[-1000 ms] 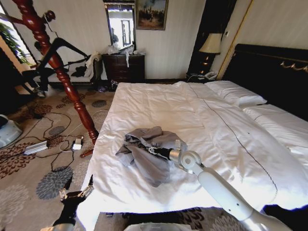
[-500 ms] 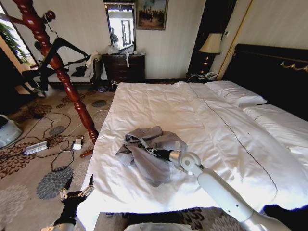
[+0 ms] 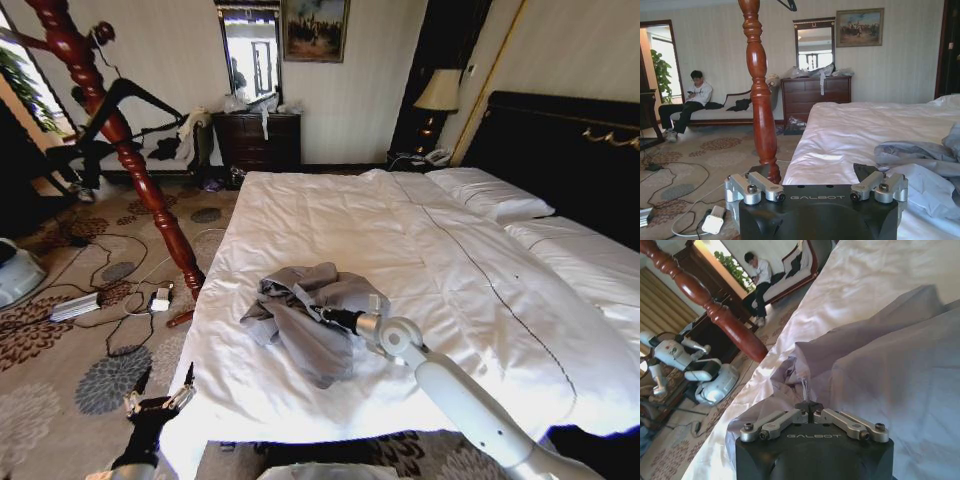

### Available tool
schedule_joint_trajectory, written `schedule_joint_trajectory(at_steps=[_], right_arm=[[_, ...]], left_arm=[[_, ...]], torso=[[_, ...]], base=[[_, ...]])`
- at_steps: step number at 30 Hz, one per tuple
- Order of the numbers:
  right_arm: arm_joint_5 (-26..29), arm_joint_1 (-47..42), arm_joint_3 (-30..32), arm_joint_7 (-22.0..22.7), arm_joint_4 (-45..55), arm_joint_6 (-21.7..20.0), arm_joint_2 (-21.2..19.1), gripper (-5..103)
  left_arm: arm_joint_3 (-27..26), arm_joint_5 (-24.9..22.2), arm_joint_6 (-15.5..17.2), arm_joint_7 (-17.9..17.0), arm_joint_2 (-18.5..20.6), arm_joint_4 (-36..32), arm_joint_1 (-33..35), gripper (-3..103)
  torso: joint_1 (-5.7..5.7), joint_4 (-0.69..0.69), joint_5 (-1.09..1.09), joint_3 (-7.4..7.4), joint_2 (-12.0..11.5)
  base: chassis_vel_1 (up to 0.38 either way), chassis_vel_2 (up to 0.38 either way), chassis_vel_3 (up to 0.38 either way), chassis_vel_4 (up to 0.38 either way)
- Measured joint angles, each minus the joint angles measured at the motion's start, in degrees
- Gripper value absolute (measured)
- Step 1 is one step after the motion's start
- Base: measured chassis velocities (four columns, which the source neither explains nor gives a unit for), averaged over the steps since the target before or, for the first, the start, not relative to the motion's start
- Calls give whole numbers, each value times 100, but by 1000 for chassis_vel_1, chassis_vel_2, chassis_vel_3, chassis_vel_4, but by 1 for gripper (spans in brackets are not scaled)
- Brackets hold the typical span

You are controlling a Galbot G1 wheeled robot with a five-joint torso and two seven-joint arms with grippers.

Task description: Pick up the clothes from the bed and hang them on the clothes hanger.

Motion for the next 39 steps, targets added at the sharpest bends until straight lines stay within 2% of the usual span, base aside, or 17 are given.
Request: schedule_joint_trajectory(at_steps=[5,9,10,14,21,23,25,28,29,31,33,34,36,38,39], right_arm=[[48,-439,595,77,503,42,-218,0],[215,-879,1598,170,1184,94,-577,0],[215,-879,1598,170,1184,94,-577,0],[176,-1117,2246,222,1578,176,-964,0],[162,-1345,2749,258,1797,176,-1226,0],[138,-1620,3035,230,1913,176,-1421,0],[129,-1691,3094,214,1941,177,-1451,0],[16,-2001,3331,95,2032,179,-1564,0],[16,-2001,3331,95,2032,179,-1564,0],[-25,-2165,3456,36,2052,188,-1631,0],[-36,-2401,3707,-55,2069,217,-1764,0],[-36,-2401,3707,-55,2069,217,-1764,0],[-33,-2530,3879,-121,2072,234,-1880,0],[-39,-2720,4149,-210,2022,267,-2100,0],[-39,-2720,4149,-210,2022,267,-2100,0]], left_arm=[[47,23,14,-4,-5,-10,-42,93],[79,52,62,-8,50,-5,-97,93],[79,52,62,-8,50,-5,-97,93],[108,53,157,-42,189,0,-219,93],[86,-28,293,-89,373,-109,-330,93],[31,-188,431,-125,628,-174,-393,93],[23,-230,484,-139,712,-192,-416,93],[11,-416,743,-211,1145,-282,-560,93],[11,-416,743,-211,1145,-282,-560,93],[5,-542,910,-267,1417,-292,-675,93],[-18,-868,1200,-383,1861,-231,-899,93],[-18,-868,1200,-383,1861,-231,-899,93],[-36,-1143,1406,-454,2117,-163,-1047,96],[-42,-1607,1684,-572,2448,21,-1343,94],[-42,-1607,1684,-572,2448,21,-1343,94]], torso=[[0,1,1,0,0],[0,-2,1,0,0],[0,-2,1,0,0],[0,1,0,0,0],[0,1,0,0,0],[0,1,0,0,0],[0,1,0,0,0],[0,1,0,0,0],[0,1,0,0,0],[0,0,0,0,0],[0,0,0,0,0],[0,0,0,0,0],[0,0,-1,0,0],[0,1,-1,0,0],[0,1,-1,0,0]], base=[[0,0,0,0],[0,0,0,0],[0,0,0,0],[0,0,0,0],[0,0,0,0],[0,0,0,0],[0,0,0,0],[0,0,0,0],[0,0,0,0],[0,0,0,0],[0,0,0,0],[0,0,0,0],[0,0,0,0],[0,0,0,0],[0,0,0,0]])
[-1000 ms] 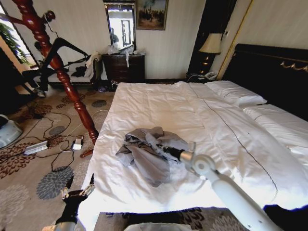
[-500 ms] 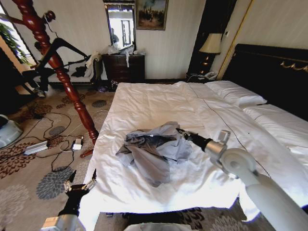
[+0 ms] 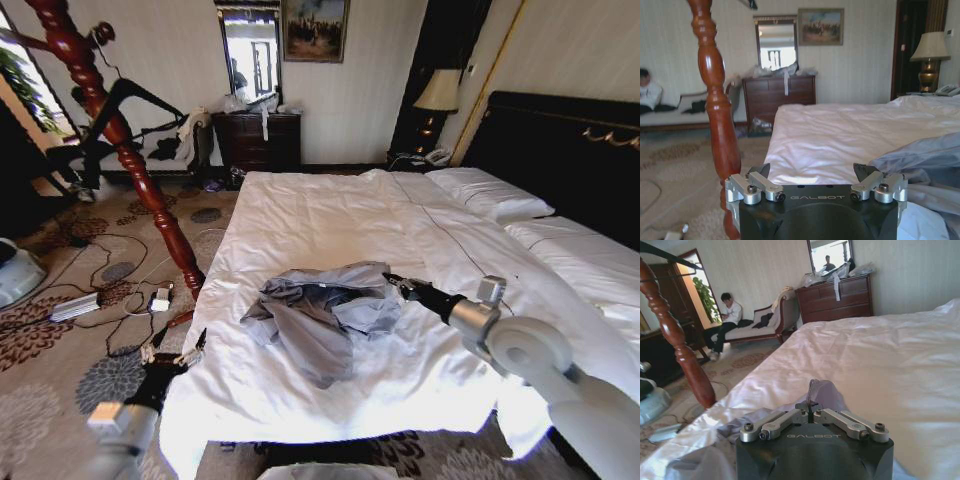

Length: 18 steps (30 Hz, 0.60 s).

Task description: Pick up the clothes from the bed and hang them on the clothes hanger.

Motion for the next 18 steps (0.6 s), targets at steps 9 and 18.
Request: schedule_joint_trajectory(at_steps=[9,18], right_arm=[[-38,-392,333,-33,-90,56,-373,0],[-76,-508,286,-3,-97,91,-627,0]], left_arm=[[900,-1981,737,-379,1081,952,-1829,93],[2667,-4509,2095,-1008,1566,2506,-4690,93]], torso=[[1,-2,1,1,0],[2,-2,1,1,-1]], base=[[0,0,0,0],[0,0,0,0]])
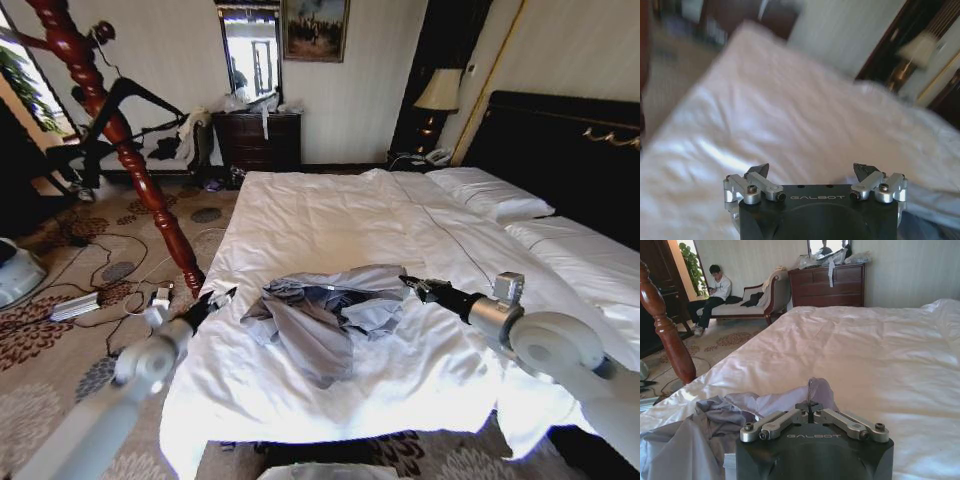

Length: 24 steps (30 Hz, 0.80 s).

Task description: Pick up the clothes from the bed and hang them on the clothes hanger.

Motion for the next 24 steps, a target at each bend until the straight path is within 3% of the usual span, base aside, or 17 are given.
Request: schedule_joint_trajectory(at_steps=[1,3,5,12,18,24], right_arm=[[0,0,0,0,0,0,0,0],[-60,21,-140,24,-16,27,2,0],[-82,41,-252,56,-42,40,22,0],[-94,127,-450,65,-114,65,-27,0],[-44,237,-588,81,-130,88,-123,0],[0,392,-770,68,-156,100,-263,0]], left_arm=[[0,0,0,0,0,0,0,93],[258,-645,735,-446,-214,476,-815,93],[456,-935,1079,-676,-406,846,-1415,94],[751,-1005,1239,-724,-672,1329,-2032,98],[1421,-840,1481,-692,-1163,2239,-2890,99],[1567,-580,1646,-884,-1702,3253,-3504,99]], torso=[[0,0,0,0,0],[-1,4,0,0,0],[0,-1,0,0,0],[-2,6,0,0,0],[-1,-4,1,-1,0],[-1,5,-1,0,0]], base=[[0,0,0,0],[0,0,0,0],[0,0,0,0],[0,0,0,0],[0,0,0,0],[0,0,0,0]])
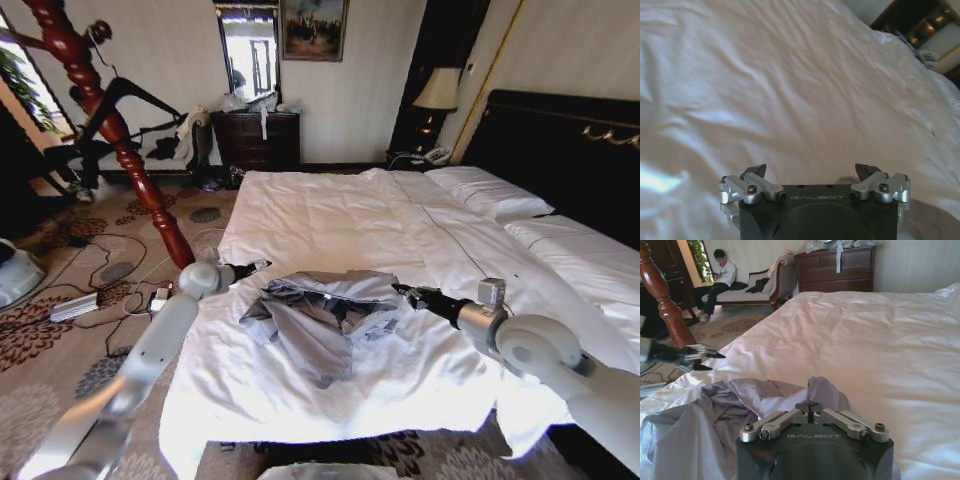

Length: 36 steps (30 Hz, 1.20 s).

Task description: Pick up the clothes from the bed and hang them on the clothes hanger.

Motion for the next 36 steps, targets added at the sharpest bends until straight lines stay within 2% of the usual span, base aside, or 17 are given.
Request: schedule_joint_trajectory(at_steps=[6,7,9,12,13,17,23,27,30,31,32,34,36], right_arm=[[49,-33,88,-5,18,8,-51,0],[49,-33,88,-5,18,8,-51,0],[90,-11,107,-2,26,11,-88,0],[102,-1,110,6,30,16,-99,0],[110,5,122,23,49,19,-101,0],[113,-48,174,54,71,20,-100,0],[114,-55,168,75,85,19,-94,0],[119,-55,158,91,88,18,-94,0],[126,-60,156,116,92,13,-99,0],[133,-61,157,126,96,11,-102,0],[150,-61,159,141,97,9,-106,0],[159,-60,163,150,97,7,-111,0],[169,-57,170,156,91,7,-125,0]], left_arm=[[-27,382,6,-87,-618,876,-430,98],[-27,382,6,-87,-618,876,-430,98],[16,520,5,35,-898,1170,-627,98],[61,612,3,93,-1032,1320,-717,98],[121,727,1,158,-1216,1516,-804,98],[247,988,-5,144,-1385,1695,-833,98],[295,1143,-12,104,-1478,1893,-839,96],[348,1198,-16,127,-1556,2034,-887,88],[371,1267,-17,161,-1612,2100,-890,74],[376,1279,-19,162,-1618,2099,-880,74],[397,1285,-21,162,-1612,2068,-842,63],[416,1286,-21,162,-1602,2032,-809,63],[446,1288,-22,161,-1574,1960,-764,52]], torso=[[0,-4,2,0,0],[0,-4,2,0,0],[-1,-1,2,-1,0],[-1,-4,3,-1,0],[-1,-6,3,-1,0],[-1,-2,2,-1,0],[-1,-2,2,0,1],[-1,-3,2,-1,1],[0,-3,2,-1,1],[0,-3,2,-1,1],[-1,-3,2,-1,1],[-1,-3,2,-1,1],[-1,-2,1,-1,1]], base=[[0,0,0,0],[0,0,0,0],[0,0,0,0],[0,0,0,0],[0,0,0,0],[0,0,0,0],[0,0,0,0],[0,0,0,0],[0,0,0,0],[0,0,0,0],[0,0,0,0],[0,0,0,0],[0,0,0,0]])
